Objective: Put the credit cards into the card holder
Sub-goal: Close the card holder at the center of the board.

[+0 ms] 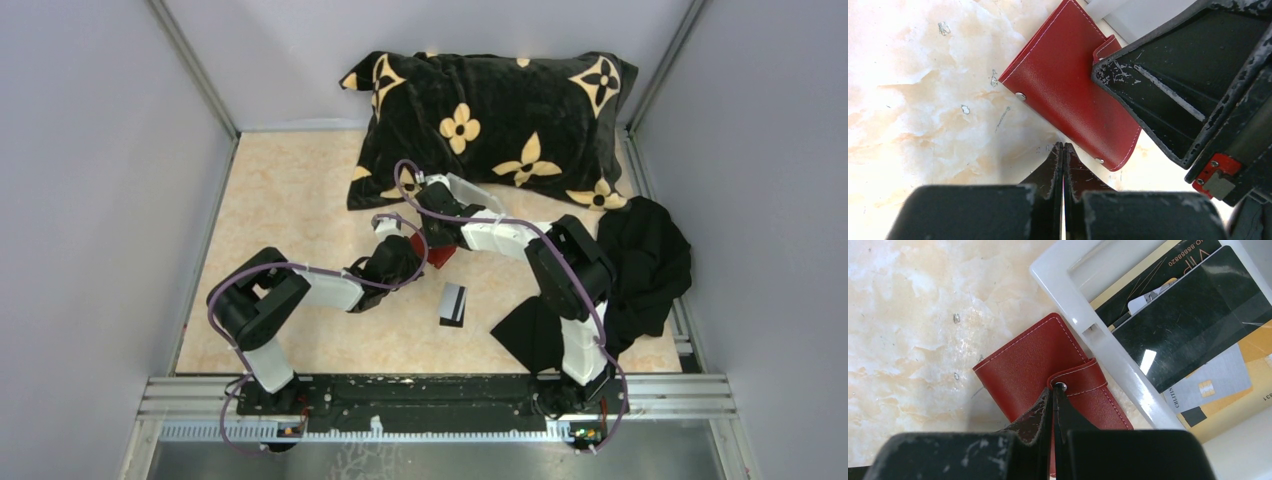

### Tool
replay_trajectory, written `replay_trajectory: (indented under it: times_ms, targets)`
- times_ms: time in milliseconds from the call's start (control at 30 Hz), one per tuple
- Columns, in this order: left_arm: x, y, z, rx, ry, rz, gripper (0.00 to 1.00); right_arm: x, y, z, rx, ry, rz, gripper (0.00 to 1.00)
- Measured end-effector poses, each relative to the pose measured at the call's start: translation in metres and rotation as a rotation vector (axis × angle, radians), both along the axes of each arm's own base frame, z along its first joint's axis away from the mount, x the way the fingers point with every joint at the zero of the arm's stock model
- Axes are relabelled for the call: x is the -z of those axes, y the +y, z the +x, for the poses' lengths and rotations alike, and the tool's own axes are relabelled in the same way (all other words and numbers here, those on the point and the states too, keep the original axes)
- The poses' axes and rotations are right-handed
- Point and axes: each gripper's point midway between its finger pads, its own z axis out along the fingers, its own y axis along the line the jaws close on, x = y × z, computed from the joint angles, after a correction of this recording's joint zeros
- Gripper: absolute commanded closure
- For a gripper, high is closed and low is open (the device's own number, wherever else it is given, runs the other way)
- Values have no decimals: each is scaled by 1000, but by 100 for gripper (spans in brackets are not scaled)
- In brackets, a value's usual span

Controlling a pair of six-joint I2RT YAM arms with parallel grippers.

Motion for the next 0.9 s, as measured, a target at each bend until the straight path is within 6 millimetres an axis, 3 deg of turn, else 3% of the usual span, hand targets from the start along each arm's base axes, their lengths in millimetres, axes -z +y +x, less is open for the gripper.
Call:
replay_trajectory:
  times_ms: [467,900]
  targets:
    - [0,0,0,-1,1,2,100,1,-5,2,39,11,106,100]
    - [0,0,0,0,8,10,100,4,-29,-4,138,10,242,100]
